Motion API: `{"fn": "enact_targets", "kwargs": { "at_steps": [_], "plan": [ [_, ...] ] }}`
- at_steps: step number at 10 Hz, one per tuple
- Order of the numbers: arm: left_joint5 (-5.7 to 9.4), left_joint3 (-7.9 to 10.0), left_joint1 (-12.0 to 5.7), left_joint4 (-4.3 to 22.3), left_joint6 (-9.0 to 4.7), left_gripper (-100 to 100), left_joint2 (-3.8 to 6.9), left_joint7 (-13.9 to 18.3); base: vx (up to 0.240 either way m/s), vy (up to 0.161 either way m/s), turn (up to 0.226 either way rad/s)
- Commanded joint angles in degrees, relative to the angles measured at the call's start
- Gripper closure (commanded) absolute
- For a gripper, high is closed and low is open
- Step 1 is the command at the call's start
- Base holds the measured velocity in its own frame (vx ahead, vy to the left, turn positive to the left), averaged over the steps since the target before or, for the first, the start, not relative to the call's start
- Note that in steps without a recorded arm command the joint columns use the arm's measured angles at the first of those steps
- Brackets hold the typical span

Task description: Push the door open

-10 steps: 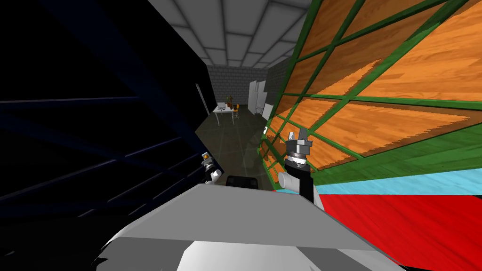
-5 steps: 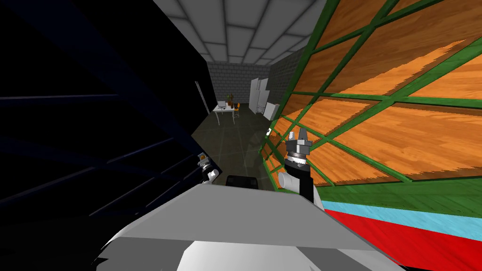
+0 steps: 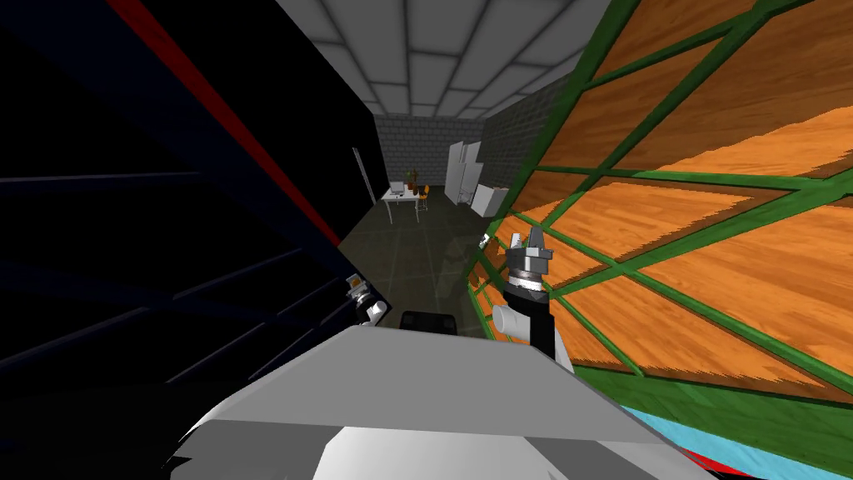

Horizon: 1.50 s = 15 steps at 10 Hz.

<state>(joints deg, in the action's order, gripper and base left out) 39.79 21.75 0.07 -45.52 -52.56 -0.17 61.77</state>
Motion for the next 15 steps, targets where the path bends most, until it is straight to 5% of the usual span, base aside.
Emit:
{"fn": "enact_targets", "kwargs": {
  "at_steps": [1,2,3,7,11,15],
  "plan": [
    [0.72,1.21,-0.34,0.04,-0.50,100,-0.85,-0.16,0.180,0.081,0.084],
    [0.44,0.71,-0.12,-0.14,-0.11,100,-0.64,-0.24,0.079,0.041,0.021],
    [1.23,1.83,-0.05,-0.17,-0.37,100,0.80,-0.44,0.136,0.074,0.024],
    [2.90,4.11,0.20,-0.12,-0.79,100,2.31,-0.83,0.190,0.082,0.052],
    [4.04,5.65,0.37,-0.08,-1.07,100,2.29,-1.09,0.147,0.086,0.042],
    [5.23,7.17,0.48,0.06,-0.96,100,1.14,-1.51,0.152,0.056,0.059]
  ]
}}
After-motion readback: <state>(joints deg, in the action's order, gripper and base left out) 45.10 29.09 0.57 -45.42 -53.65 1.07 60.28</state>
